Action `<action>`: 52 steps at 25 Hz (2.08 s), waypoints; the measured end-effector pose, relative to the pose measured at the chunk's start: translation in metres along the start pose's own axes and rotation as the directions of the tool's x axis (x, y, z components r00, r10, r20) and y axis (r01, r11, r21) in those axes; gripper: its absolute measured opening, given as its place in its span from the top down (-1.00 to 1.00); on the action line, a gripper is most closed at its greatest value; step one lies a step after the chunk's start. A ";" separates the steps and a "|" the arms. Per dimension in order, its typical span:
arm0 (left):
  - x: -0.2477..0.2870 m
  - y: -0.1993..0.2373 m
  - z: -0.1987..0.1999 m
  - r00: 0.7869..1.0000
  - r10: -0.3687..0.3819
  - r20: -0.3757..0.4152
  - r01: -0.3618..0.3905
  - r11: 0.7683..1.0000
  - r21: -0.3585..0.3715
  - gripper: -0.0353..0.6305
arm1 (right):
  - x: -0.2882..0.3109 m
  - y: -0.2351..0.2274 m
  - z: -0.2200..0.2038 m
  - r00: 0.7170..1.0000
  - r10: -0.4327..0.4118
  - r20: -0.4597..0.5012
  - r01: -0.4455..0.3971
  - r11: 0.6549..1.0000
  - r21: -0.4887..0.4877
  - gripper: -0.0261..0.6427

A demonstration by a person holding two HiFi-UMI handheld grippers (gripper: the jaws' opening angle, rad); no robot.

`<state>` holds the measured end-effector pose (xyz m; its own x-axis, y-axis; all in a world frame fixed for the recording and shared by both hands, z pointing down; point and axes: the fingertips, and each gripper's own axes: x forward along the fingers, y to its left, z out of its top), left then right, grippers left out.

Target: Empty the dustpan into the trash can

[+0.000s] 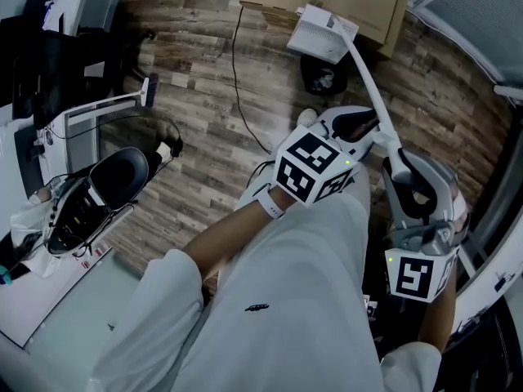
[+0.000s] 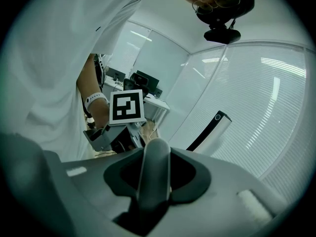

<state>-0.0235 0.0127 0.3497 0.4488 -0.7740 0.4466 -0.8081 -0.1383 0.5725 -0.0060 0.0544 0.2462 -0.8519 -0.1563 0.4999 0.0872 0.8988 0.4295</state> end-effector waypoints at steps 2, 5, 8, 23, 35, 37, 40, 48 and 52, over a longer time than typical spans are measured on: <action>0.000 -0.001 0.000 1.000 -0.005 -0.003 0.005 1.000 0.002 0.68 | -0.001 -0.002 -0.001 1.000 0.003 0.002 -0.003 1.000 0.019 0.56; 0.002 -0.001 0.000 1.000 -0.009 -0.003 0.009 1.000 0.004 0.68 | -0.002 -0.008 -0.003 1.000 -0.009 0.001 0.009 0.999 0.039 0.57; 0.006 -0.001 0.004 1.000 -0.011 -0.002 0.011 1.000 0.015 0.68 | -0.002 -0.015 -0.005 0.999 -0.037 -0.002 0.037 0.997 0.065 0.56; 0.010 -0.007 -0.014 0.996 -0.041 -0.074 0.043 0.998 0.037 0.69 | -0.008 -0.006 -0.018 0.996 -0.078 -0.052 0.084 0.985 0.147 0.56; 0.038 -0.049 -0.025 0.975 -0.139 -0.176 0.169 0.971 0.168 0.71 | -0.054 -0.015 -0.053 0.957 -0.238 -0.167 0.285 0.884 0.370 0.56; 0.042 -0.056 -0.024 0.970 -0.157 -0.184 0.191 0.965 0.180 0.72 | -0.065 -0.016 -0.059 0.946 -0.263 -0.189 0.319 0.859 0.400 0.56; 0.047 -0.062 -0.022 0.966 -0.172 -0.193 0.210 0.957 0.199 0.74 | -0.082 -0.020 -0.068 0.926 -0.304 -0.224 0.375 0.812 0.448 0.56; 0.052 -0.074 -0.031 0.957 -0.180 -0.229 0.236 0.940 0.246 0.83 | -0.129 -0.030 -0.089 0.860 -0.398 -0.319 0.509 0.699 0.502 0.56; 0.054 -0.072 -0.030 0.959 -0.150 -0.239 0.213 0.941 0.262 0.86 | -0.146 -0.038 -0.098 0.825 -0.438 -0.358 0.565 0.659 0.496 0.56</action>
<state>0.0707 -0.0007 0.3536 0.6430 -0.5739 0.5072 -0.7653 -0.4567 0.4535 0.1660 0.0025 0.2308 -0.5556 -0.6689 0.4938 -0.6802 0.7072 0.1927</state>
